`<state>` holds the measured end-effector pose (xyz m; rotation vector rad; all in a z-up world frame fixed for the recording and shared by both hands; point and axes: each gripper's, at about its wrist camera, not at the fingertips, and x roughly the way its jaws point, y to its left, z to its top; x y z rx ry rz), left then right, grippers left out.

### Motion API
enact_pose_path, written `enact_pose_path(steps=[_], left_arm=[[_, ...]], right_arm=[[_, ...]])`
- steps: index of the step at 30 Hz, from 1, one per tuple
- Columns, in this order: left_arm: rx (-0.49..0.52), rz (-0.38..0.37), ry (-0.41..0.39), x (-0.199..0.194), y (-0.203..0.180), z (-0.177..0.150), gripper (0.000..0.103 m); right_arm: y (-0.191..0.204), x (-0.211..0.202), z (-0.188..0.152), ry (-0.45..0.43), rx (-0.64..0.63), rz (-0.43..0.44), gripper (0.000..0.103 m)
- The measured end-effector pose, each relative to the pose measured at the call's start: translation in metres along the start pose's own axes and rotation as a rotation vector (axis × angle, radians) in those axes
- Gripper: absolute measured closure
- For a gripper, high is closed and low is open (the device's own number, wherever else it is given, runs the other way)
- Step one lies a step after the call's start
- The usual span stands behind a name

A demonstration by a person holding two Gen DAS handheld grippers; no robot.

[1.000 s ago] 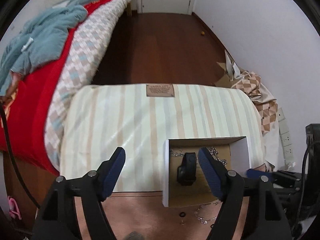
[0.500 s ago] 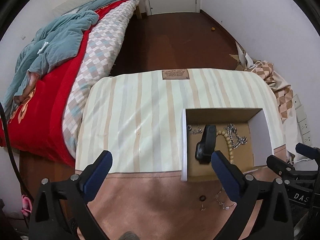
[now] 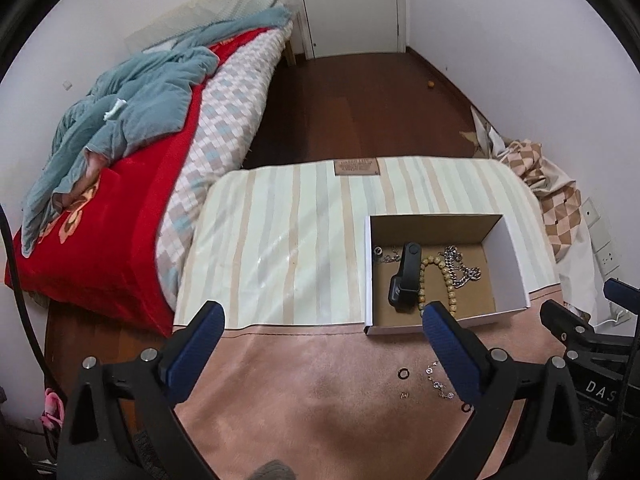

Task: Organize jewelry
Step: 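Grasp the small black ring with the right tool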

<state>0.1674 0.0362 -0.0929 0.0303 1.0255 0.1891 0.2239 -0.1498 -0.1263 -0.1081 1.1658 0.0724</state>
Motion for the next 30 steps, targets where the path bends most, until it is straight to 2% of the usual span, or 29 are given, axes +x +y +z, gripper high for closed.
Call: enact_pose_path(steps=[13, 16, 20, 24, 25, 26, 28, 30], left_arm=[[-0.038, -0.043, -0.074, -0.065, 0.012, -0.022, 0.002], [-0.054, -0.021, -0.079, -0.072, 0.016, -0.028, 0.002], [-0.066, 0.030, -0.087, -0.064, 0.020, -0.048, 0.002], [-0.047, 0.101, -0.029, -0.031, 0.021, -0.074, 0.002], [-0.047, 0.115, -0.003, -0.019, 0.021, -0.082, 0.002], [-0.047, 0.126, 0.023, -0.008, 0.022, -0.090, 0.002], [-0.047, 0.141, 0.091, 0.016, 0.025, -0.106, 0.002], [-0.046, 0.154, 0.135, 0.031, 0.026, -0.116, 0.002]], right_arm=[[0.005, -0.086, -0.025, -0.141, 0.015, 0.031, 0.006], [0.005, -0.099, -0.032, -0.157, 0.029, 0.059, 0.006], [0.006, -0.094, -0.051, -0.142, 0.039, 0.096, 0.006], [0.006, -0.045, -0.079, -0.037, 0.059, 0.137, 0.007], [0.005, -0.032, -0.086, -0.010, 0.071, 0.159, 0.014], [0.005, -0.012, -0.095, 0.031, 0.088, 0.187, 0.029], [0.005, 0.016, -0.109, 0.078, 0.106, 0.207, 0.047], [0.006, 0.041, -0.122, 0.098, 0.111, 0.207, 0.051]])
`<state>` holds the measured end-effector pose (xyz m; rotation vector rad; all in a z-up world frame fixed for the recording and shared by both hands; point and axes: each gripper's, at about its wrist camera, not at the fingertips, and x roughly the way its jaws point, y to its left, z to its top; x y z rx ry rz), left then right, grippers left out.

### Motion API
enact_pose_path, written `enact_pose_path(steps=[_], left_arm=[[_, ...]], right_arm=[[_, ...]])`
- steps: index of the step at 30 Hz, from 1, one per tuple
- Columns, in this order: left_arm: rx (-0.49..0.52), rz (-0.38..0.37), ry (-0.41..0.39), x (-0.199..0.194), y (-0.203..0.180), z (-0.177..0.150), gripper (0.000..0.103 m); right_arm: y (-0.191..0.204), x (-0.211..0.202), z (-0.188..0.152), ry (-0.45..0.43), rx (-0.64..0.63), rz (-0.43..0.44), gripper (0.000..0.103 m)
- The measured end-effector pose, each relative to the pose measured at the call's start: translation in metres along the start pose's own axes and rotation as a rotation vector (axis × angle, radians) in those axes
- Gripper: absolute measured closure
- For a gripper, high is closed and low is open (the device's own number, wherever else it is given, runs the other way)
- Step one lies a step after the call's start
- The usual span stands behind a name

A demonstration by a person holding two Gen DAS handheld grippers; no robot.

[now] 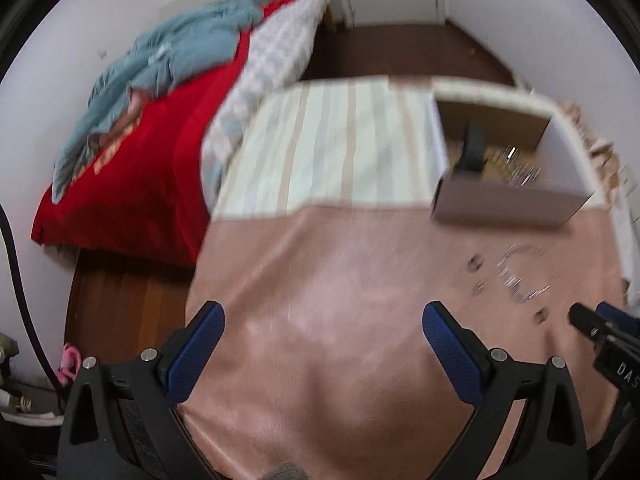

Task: Organize jewelry
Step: 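Grasp the small black ring with the right tool, then grasp the small silver earrings with the left tool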

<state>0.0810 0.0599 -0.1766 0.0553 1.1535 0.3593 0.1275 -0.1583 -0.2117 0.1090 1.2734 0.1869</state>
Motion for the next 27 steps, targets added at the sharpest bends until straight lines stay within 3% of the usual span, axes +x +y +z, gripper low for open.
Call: enact_pose_path(steps=[5, 10, 12, 15, 17, 22, 23, 27], left_arm=[[-0.002, 0.011, 0.087, 0.034, 0.002, -0.009, 0.002], [0.011, 0.006, 0.112, 0.047, 0.000, -0.011, 0.002], [0.019, 0.001, 0.112, 0.049, -0.002, -0.010, 0.002], [0.031, -0.010, 0.110, 0.049, -0.008, -0.009, 0.002], [0.036, -0.023, 0.110, 0.050, -0.013, -0.007, 0.002], [0.046, -0.114, 0.113, 0.050, -0.033, 0.000, 0.002], [0.048, -0.150, 0.117, 0.050, -0.040, 0.002, 0.003], [0.077, -0.244, 0.114, 0.053, -0.068, 0.006, 0.005]], right_arm=[[0.003, 0.032, -0.017, -0.011, -0.032, -0.002, 0.054], [0.014, 0.049, -0.021, -0.004, -0.077, -0.019, 0.061], [0.019, 0.049, -0.020, -0.023, -0.102, -0.027, 0.066], [0.023, 0.050, -0.020, -0.044, -0.135, -0.055, 0.091], [0.022, 0.050, -0.021, -0.051, -0.135, -0.050, 0.091], [0.001, 0.044, -0.017, -0.043, -0.056, -0.048, 0.091], [-0.005, 0.042, -0.016, -0.046, -0.041, -0.052, 0.103], [-0.027, 0.038, -0.012, -0.046, 0.006, -0.065, 0.103]])
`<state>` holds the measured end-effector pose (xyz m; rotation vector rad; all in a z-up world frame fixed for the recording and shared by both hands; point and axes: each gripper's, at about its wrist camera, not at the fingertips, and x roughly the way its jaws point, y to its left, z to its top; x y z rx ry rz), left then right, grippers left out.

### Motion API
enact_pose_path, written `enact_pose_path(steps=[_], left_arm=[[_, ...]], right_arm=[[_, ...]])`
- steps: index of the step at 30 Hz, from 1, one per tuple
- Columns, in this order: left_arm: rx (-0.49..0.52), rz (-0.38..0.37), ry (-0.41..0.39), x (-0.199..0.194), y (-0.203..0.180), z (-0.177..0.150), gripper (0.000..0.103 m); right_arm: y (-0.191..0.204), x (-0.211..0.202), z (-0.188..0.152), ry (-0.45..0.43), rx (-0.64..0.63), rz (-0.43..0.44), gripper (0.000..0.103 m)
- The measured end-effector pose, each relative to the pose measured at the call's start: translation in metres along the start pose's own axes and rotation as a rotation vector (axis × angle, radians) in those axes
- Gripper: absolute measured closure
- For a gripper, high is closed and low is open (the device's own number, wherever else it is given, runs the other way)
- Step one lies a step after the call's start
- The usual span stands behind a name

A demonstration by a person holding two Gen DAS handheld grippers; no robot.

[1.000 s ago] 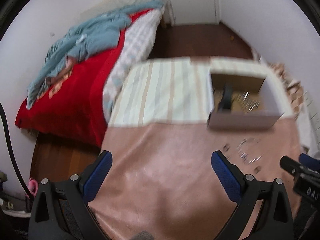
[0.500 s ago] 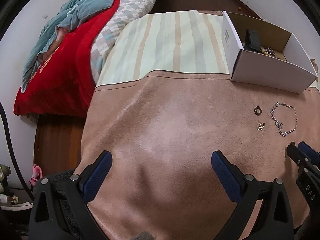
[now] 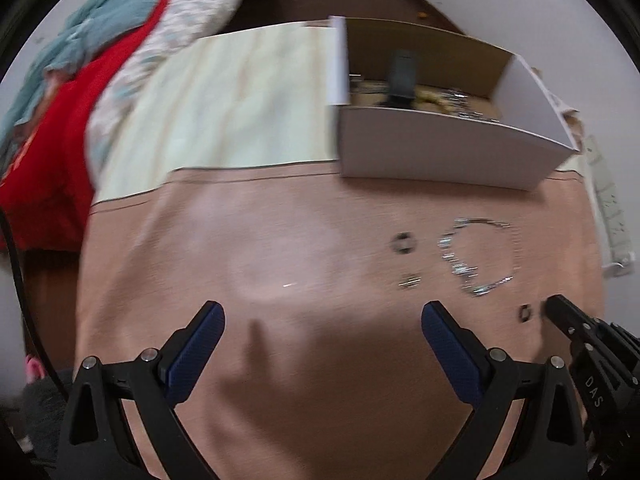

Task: Organize jewelry
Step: 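Grasp the small silver earrings with the left tool, then carry the earrings into the box with the left tool while the right tool drops the black ring in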

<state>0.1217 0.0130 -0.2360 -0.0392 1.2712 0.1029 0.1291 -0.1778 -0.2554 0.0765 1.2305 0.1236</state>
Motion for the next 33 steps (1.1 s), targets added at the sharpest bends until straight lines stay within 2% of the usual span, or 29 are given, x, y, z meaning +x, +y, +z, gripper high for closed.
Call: enact_pose_path(steps=[2, 3, 5, 7, 8, 10, 16, 20, 21, 28, 29, 33], left_arm=[[0.022, -0.019, 0.004, 0.005, -0.011, 0.002, 0.030], [0.032, -0.028, 0.013, 0.008, -0.016, 0.003, 0.035], [0.046, -0.040, 0.025, 0.014, -0.024, 0.005, 0.056], [0.061, -0.044, 0.016, 0.016, -0.030, 0.005, 0.070], [0.070, -0.040, 0.007, 0.015, -0.033, 0.006, 0.083], [0.091, -0.038, 0.001, 0.014, -0.038, 0.007, 0.097], [0.075, -0.028, 0.002, 0.009, -0.025, 0.003, 0.097], [0.039, -0.014, 0.002, 0.003, -0.003, -0.005, 0.097], [0.029, -0.007, 0.003, 0.002, 0.002, -0.007, 0.097], [-0.004, 0.010, 0.011, 0.000, 0.021, -0.015, 0.097], [-0.003, 0.009, 0.009, 0.000, 0.021, -0.015, 0.097], [0.009, -0.002, -0.006, -0.008, 0.016, -0.015, 0.097]], right_arm=[[-0.009, -0.001, 0.002, -0.003, 0.018, -0.002, 0.103], [-0.011, -0.002, 0.002, -0.002, 0.024, 0.001, 0.103], [-0.019, -0.003, 0.004, 0.009, 0.051, 0.041, 0.103], [-0.024, -0.004, 0.005, 0.023, 0.074, 0.069, 0.103], [-0.026, -0.004, 0.005, 0.028, 0.078, 0.079, 0.103], [-0.027, -0.003, 0.006, 0.033, 0.084, 0.085, 0.102], [-0.019, -0.004, 0.005, 0.036, 0.058, 0.118, 0.100], [0.004, -0.003, 0.000, 0.042, -0.023, 0.118, 0.080], [0.009, -0.002, -0.002, 0.041, -0.040, 0.115, 0.079], [0.041, 0.006, -0.008, 0.021, -0.160, -0.011, 0.081], [0.043, 0.006, -0.008, 0.015, -0.173, -0.019, 0.091], [0.036, 0.003, -0.010, 0.010, -0.140, 0.002, 0.091]])
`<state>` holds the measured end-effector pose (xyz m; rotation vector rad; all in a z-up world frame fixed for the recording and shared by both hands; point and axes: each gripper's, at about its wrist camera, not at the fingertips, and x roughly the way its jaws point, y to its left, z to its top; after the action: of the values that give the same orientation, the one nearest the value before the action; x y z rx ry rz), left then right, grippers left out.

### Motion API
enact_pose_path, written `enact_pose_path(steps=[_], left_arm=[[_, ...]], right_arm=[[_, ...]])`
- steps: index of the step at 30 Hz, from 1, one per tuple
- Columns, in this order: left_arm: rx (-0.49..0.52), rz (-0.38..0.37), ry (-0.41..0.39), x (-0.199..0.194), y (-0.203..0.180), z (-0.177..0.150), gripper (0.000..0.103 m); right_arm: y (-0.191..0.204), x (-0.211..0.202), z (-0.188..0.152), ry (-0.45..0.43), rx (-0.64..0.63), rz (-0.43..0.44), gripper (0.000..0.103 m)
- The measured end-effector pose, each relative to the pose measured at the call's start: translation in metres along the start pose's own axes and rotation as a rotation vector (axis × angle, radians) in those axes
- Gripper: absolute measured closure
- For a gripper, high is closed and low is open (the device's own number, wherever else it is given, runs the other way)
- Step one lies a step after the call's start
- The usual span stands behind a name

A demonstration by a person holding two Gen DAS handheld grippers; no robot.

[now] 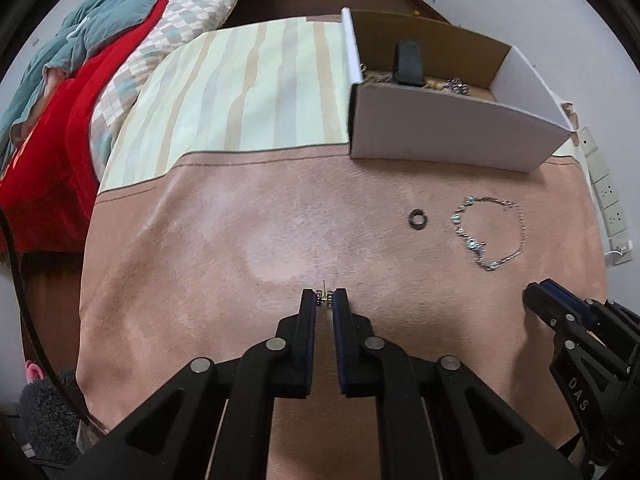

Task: Organize jewelry
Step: 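Carry the earrings into the box with the left tool while the right tool drops the black ring in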

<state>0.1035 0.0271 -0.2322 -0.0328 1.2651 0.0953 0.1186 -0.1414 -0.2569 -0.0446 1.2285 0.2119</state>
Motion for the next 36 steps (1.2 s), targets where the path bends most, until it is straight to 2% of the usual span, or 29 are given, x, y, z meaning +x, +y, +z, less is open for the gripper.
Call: enact_pose_path(steps=[4, 8, 12, 14, 17, 19, 23, 28, 32, 33, 34, 35, 36], left_arm=[[0.002, -0.041, 0.005, -0.011, -0.005, 0.008, 0.097], [0.002, -0.110, -0.034, -0.037, -0.011, 0.037, 0.097], [0.003, -0.183, -0.097, -0.066, -0.021, 0.085, 0.097], [0.023, -0.185, -0.122, -0.071, -0.024, 0.112, 0.097], [0.043, -0.184, -0.142, -0.071, -0.030, 0.151, 0.097], [0.061, -0.186, -0.131, -0.062, -0.035, 0.176, 0.097], [0.087, -0.200, -0.064, -0.035, -0.041, 0.205, 0.096], [0.076, -0.199, 0.005, -0.011, -0.043, 0.221, 0.093], [0.060, -0.190, -0.002, -0.013, -0.040, 0.222, 0.091], [0.056, -0.180, -0.009, -0.015, -0.039, 0.221, 0.090], [0.053, -0.176, -0.018, -0.018, -0.037, 0.219, 0.081], [0.051, -0.171, -0.026, -0.020, -0.036, 0.217, 0.064], [0.049, -0.159, -0.035, -0.023, -0.034, 0.215, 0.054]], right_arm=[[-0.020, -0.016, 0.005, -0.026, 0.084, 0.054, 0.091], [-0.034, -0.042, 0.027, -0.079, 0.139, 0.117, 0.091], [-0.047, -0.063, 0.073, -0.125, 0.180, 0.214, 0.091], [-0.049, -0.065, 0.103, -0.140, 0.178, 0.253, 0.091], [-0.047, -0.062, 0.138, -0.146, 0.148, 0.262, 0.091], [-0.045, -0.050, 0.163, -0.129, 0.120, 0.260, 0.091], [-0.043, -0.023, 0.202, -0.079, 0.073, 0.244, 0.091], [-0.044, 0.001, 0.221, -0.032, 0.036, 0.229, 0.089], [-0.052, -0.002, 0.219, -0.050, 0.061, 0.236, 0.063], [-0.053, -0.005, 0.216, -0.057, 0.063, 0.236, 0.062], [-0.055, -0.009, 0.214, -0.070, 0.068, 0.231, 0.062], [-0.058, -0.014, 0.211, -0.082, 0.078, 0.231, 0.062], [-0.060, -0.017, 0.208, -0.087, 0.088, 0.228, 0.062]])
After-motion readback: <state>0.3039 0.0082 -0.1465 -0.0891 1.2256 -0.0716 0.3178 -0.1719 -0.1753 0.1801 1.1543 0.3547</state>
